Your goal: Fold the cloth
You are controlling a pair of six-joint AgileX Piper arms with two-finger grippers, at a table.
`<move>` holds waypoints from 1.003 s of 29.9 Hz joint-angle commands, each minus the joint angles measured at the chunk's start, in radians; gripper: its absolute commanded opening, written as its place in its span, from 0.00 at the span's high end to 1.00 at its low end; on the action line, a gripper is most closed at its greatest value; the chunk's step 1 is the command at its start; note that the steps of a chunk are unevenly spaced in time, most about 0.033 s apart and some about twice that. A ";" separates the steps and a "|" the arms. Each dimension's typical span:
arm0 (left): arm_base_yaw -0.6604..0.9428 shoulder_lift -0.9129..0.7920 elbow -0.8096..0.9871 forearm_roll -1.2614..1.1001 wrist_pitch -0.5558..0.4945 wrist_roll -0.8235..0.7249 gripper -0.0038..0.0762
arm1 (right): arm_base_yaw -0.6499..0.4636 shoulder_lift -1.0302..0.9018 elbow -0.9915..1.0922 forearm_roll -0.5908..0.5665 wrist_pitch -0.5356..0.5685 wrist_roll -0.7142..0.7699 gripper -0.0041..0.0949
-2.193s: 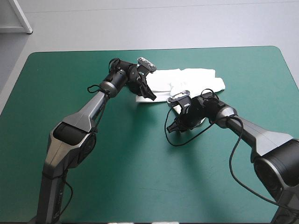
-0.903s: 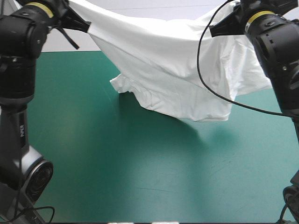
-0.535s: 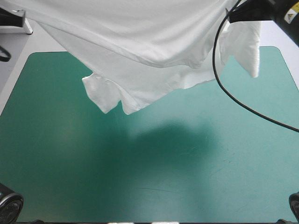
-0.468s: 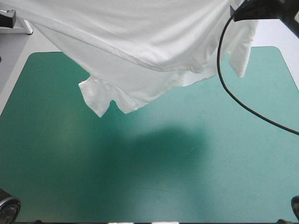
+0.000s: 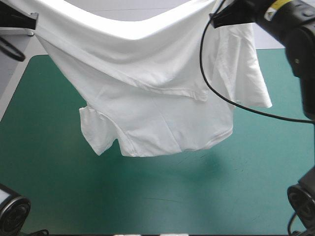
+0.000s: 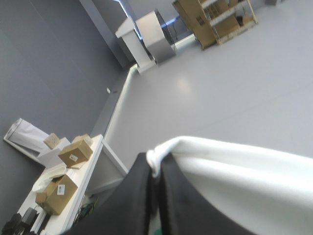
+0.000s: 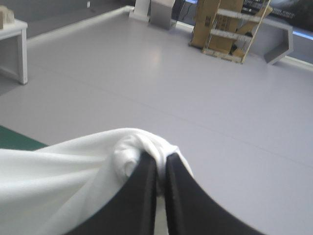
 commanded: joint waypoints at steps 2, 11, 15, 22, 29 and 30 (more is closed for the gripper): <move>0.043 0.079 0.074 -0.001 -0.078 -0.038 0.93 | -0.003 0.085 -0.011 -0.023 -0.093 -0.005 0.98; 0.266 0.281 0.193 -0.384 -0.179 -0.106 0.93 | -0.160 0.353 -0.011 0.175 -0.147 0.015 0.98; 0.298 0.390 0.206 -0.433 -0.268 -0.107 0.93 | -0.191 0.469 -0.011 0.219 -0.310 0.009 0.97; 0.298 0.582 0.206 -0.415 -0.383 -0.167 0.91 | -0.214 0.628 -0.011 0.375 -0.566 -0.027 0.68; 0.300 0.703 0.206 -0.410 -0.579 -0.243 0.41 | -0.216 0.682 -0.011 0.373 -0.615 -0.114 0.32; 0.300 0.708 0.206 -0.410 -0.588 -0.247 0.31 | -0.220 0.680 -0.015 0.369 -0.599 -0.112 0.32</move>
